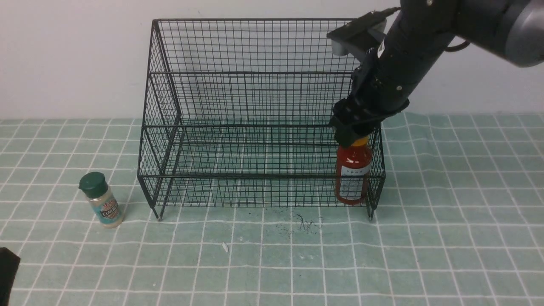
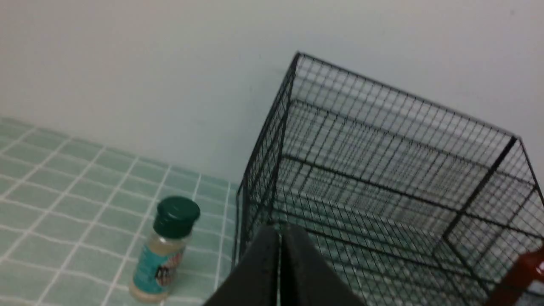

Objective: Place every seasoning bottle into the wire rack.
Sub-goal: Use the right arm to put the condiment bottle back on the shelf, then use the left arm to grab the condiment bottle closest to it

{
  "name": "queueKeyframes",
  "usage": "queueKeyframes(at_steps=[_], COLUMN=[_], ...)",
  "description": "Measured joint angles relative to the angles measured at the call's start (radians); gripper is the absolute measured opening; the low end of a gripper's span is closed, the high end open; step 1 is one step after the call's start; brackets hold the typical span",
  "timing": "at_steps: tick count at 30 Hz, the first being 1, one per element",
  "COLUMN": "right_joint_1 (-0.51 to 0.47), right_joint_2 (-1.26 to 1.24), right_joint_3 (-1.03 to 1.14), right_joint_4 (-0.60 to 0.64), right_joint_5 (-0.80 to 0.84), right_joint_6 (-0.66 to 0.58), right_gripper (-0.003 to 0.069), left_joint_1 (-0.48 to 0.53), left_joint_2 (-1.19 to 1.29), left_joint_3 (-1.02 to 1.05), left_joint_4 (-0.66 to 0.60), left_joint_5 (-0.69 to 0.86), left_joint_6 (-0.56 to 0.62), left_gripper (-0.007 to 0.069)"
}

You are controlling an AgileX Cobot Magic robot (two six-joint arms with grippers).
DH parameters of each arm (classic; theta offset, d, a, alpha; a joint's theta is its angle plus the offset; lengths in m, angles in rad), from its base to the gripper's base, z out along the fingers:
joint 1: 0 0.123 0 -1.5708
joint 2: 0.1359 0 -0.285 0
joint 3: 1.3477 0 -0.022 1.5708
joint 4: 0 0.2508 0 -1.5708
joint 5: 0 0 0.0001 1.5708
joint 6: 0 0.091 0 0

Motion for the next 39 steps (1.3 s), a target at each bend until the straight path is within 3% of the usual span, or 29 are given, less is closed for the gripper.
queueKeyframes(at_steps=[3,7,9,13,14,16,18,27,31,35,39], right_joint_1=[0.000,0.000,0.000,0.000,0.000,0.000,0.000,0.000,0.000,0.000,0.000], right_joint_2=[-0.032,-0.102,-0.196,-0.337,-0.409,-0.529,-0.646,-1.223,-1.418,-1.512,-1.533], right_joint_3=[-0.008,-0.010,-0.010,-0.010,-0.010,-0.004,0.030,0.472,0.655,0.741,0.747], right_joint_4=[-0.019,-0.027,-0.015,0.017,0.035,0.050,0.052,0.064,0.078,0.079,0.079], right_joint_5=[-0.003,-0.003,-0.003,-0.002,0.000,0.002,0.002,-0.041,-0.110,-0.170,-0.176], right_joint_6=[0.056,0.076,0.094,0.111,0.113,0.114,0.114,0.114,0.110,0.103,0.130], right_gripper=[0.0488,0.0452,0.0363,0.0222,0.0144,0.0042,0.0003,-0.0013,-0.0013,-0.0014,-0.0014], left_joint_1=[0.000,0.000,0.000,0.000,0.000,0.000,0.000,0.162,0.172,0.171,0.171], left_joint_2=[0.154,0.379,0.604,0.811,0.903,1.016,1.133,1.437,1.518,1.574,1.628], left_joint_3=[-0.175,-0.367,-0.542,-0.694,-0.760,-0.844,-0.928,-1.209,-1.266,-1.273,-1.273], left_joint_4=[0.041,0.090,0.107,0.123,0.134,0.154,0.183,0.161,0.152,0.141,0.150], left_joint_5=[0.240,0.479,0.699,0.835,0.870,0.894,0.903,0.929,0.932,0.870,0.817], left_joint_6=[0.001,0.002,0.002,0.018,0.033,0.054,0.064,0.093,0.203,0.300,0.309], left_gripper=[-0.0006,-0.0006,-0.0006,-0.0006,-0.0006,-0.0006,-0.0006,0.0007,0.0025,0.0125,0.0325])
